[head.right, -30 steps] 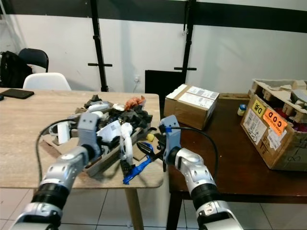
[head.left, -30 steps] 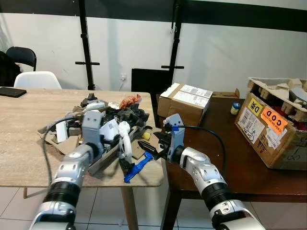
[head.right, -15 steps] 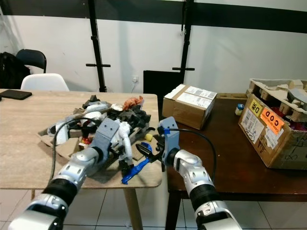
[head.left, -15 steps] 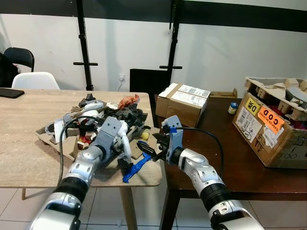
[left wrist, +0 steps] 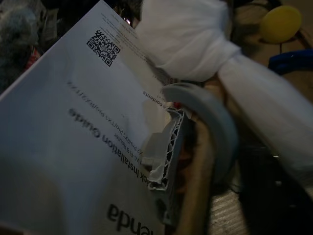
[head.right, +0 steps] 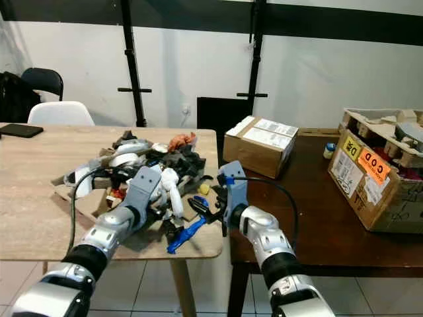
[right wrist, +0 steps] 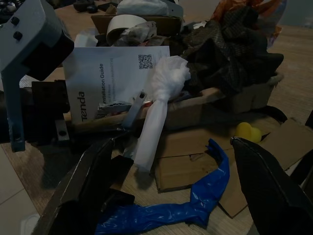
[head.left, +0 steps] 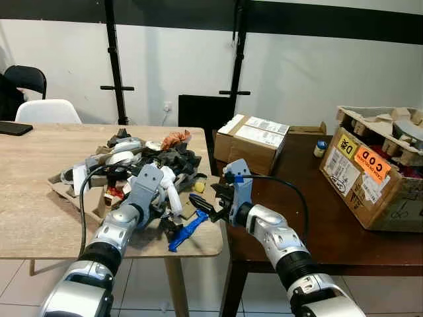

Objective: Picking trash to rubbish bin

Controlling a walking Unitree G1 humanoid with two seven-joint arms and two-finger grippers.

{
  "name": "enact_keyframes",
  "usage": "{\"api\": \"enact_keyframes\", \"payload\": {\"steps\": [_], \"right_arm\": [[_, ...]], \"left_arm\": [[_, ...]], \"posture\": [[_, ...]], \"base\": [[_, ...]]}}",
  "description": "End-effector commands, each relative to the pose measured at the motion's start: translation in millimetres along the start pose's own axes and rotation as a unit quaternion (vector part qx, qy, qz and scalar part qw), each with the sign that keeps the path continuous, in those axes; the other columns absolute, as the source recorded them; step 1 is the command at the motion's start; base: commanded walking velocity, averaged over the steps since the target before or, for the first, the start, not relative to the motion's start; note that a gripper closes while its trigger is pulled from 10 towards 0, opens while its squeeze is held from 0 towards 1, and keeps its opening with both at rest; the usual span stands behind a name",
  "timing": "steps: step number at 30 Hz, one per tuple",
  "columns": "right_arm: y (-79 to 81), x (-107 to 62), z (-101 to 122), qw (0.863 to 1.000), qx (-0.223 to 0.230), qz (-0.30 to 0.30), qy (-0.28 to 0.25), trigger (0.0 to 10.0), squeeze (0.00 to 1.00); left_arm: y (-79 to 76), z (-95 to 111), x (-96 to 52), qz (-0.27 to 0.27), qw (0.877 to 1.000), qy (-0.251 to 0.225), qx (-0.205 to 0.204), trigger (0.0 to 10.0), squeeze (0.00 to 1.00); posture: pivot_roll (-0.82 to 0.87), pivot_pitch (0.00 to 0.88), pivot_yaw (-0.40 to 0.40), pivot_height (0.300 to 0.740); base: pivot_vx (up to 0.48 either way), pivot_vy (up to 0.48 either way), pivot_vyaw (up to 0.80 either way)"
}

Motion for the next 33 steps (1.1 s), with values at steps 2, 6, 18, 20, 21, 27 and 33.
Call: {"api": "enact_keyframes", "payload": {"steps": [2,6,18,20,21,27,33], "right_arm": [[-3.0,-0.7,0,1.000,-0.005,-0.005,0.003,10.0,0.00],[-4.2,-1.3,0,1.000,-0.006,-0.007,0.003,10.0,0.00],[-6.3,-1.5,1,1.000,-0.015,-0.012,0.005,10.0,0.00],[-6.6,-1.6,1,1.000,-0.018,-0.013,0.006,10.0,0.00],[-6.7,-1.7,1,1.000,-0.020,-0.013,0.006,10.0,0.00],[-7.3,-2.0,0,1.000,-0.026,-0.014,0.010,10.0,0.00],[-6.2,-1.5,-2,0.999,-0.029,-0.013,0.014,10.0,0.00]], "left_arm": [[-2.2,2,1.5,-0.005,1.000,-0.004,-0.015,0.0,0.00],[-0.3,5,1.9,-0.002,1.000,-0.009,-0.013,0.0,0.00],[14.7,26,0.1,0.041,0.996,-0.071,-0.025,9.3,0.00],[18.2,31,-1.0,0.047,0.994,-0.089,-0.044,3.2,0.00],[19.7,33,-1.7,0.048,0.992,-0.100,-0.054,3.2,0.00],[22.6,39,-4.8,0.040,0.988,-0.132,-0.062,10.0,0.00],[8.1,32,-3.6,-0.003,0.993,-0.120,-0.013,10.0,0.00]], "posture": [[0.09,0.000,-0.035,0.740],[0.09,0.000,-0.034,0.740],[0.10,0.000,-0.032,0.740],[0.09,0.000,-0.033,0.740],[0.09,0.000,-0.032,0.740],[0.10,0.000,-0.035,0.740],[0.10,0.000,-0.035,0.740]], "base": [[0.000,0.000,0.00],[0.000,0.000,0.00],[0.000,0.000,0.00],[0.000,0.000,0.00],[0.000,0.000,0.00],[0.000,0.000,0.00],[0.000,0.000,0.00]]}}
Point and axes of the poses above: a point about 5 cm out from each wrist's last joint towards the gripper, its own x axis pointing out of the wrist towards the gripper, its own z axis along the axis of the wrist's last joint, y = z × x, the point moved 1 cm from there along x, pointing out of the wrist towards the gripper
